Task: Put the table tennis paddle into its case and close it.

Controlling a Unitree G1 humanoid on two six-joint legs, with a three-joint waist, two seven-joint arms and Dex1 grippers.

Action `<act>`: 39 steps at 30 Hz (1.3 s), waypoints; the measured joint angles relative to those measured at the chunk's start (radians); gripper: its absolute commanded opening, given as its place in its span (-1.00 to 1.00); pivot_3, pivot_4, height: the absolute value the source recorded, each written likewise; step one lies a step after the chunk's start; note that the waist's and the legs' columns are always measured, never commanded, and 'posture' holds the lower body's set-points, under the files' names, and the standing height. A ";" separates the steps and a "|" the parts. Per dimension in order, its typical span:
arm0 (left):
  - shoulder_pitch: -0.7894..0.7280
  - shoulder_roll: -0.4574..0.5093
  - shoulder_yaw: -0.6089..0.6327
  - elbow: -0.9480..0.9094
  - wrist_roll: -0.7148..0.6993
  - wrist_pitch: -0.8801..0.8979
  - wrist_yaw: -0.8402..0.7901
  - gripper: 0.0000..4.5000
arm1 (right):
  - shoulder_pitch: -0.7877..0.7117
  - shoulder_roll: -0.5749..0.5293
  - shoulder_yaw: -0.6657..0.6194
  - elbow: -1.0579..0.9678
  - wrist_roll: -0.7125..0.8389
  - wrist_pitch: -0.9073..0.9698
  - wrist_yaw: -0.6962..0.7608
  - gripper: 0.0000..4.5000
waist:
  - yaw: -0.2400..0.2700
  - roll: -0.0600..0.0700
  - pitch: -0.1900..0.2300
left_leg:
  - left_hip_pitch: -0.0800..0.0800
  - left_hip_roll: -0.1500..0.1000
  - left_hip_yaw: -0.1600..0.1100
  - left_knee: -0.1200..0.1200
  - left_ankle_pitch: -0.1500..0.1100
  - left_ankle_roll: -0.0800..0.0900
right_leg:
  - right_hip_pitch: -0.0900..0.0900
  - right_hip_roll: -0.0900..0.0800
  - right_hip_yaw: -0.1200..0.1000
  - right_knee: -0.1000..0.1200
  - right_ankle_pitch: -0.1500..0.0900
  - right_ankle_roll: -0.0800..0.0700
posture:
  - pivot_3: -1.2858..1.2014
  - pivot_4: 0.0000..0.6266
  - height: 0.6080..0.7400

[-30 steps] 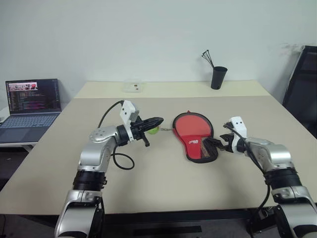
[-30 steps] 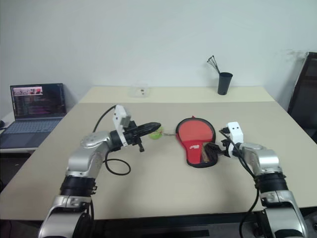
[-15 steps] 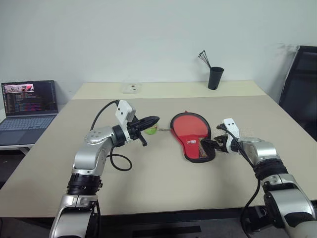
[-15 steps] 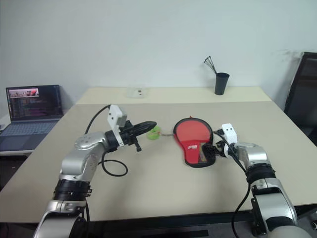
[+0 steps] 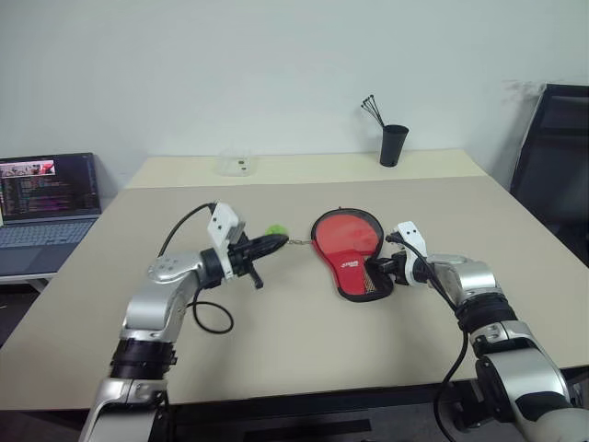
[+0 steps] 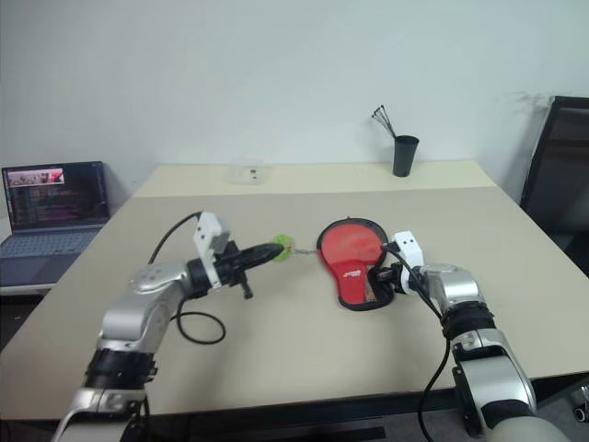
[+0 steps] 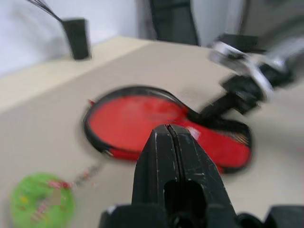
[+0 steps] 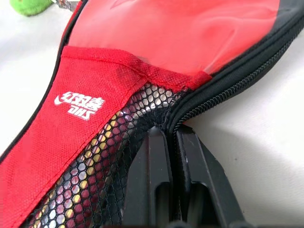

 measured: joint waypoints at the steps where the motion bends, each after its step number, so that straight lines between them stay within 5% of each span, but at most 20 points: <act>1: 0.035 0.031 0.001 -0.016 -0.013 0.012 -0.027 -1.00 | 0.008 0.005 -0.006 -0.025 0.011 0.033 0.000 -0.99 | -0.002 0.000 0.000 | 0.000 0.000 -0.001 -0.001 0.000 0.000 | 0.000 0.000 0.000 0.000 0.000 -0.001 | 0.03 -0.52 1.00; 8: 0.145 0.182 0.031 -0.080 -0.093 0.095 -0.155 -1.00 | 0.097 0.108 -0.062 -0.262 0.094 0.274 -0.066 -0.99 | -0.007 0.000 0.000 | -0.001 0.001 -0.004 -0.001 -0.001 0.000 | -0.001 0.000 -0.002 0.000 -0.002 0.000 | 0.03 -0.52 1.00; 23: 0.241 0.249 0.037 -0.266 -0.201 0.206 -0.207 -1.00 | 0.359 0.349 -0.087 -0.797 0.183 0.602 -0.331 -0.99 | -0.007 0.000 0.000 | -0.002 0.002 -0.007 -0.002 -0.002 -0.002 | -0.002 0.002 -0.002 -0.001 -0.004 -0.003 | 0.03 -0.52 1.00; 39: 0.269 0.290 0.039 -0.315 -0.248 0.229 -0.223 -1.00 | 0.493 0.348 -0.149 -1.057 0.278 0.837 -0.377 -0.99 | -0.002 0.000 0.000 | -0.003 0.001 -0.008 -0.002 -0.003 -0.003 | -0.002 0.003 -0.003 -0.003 -0.006 -0.004 | 0.03 -0.52 1.00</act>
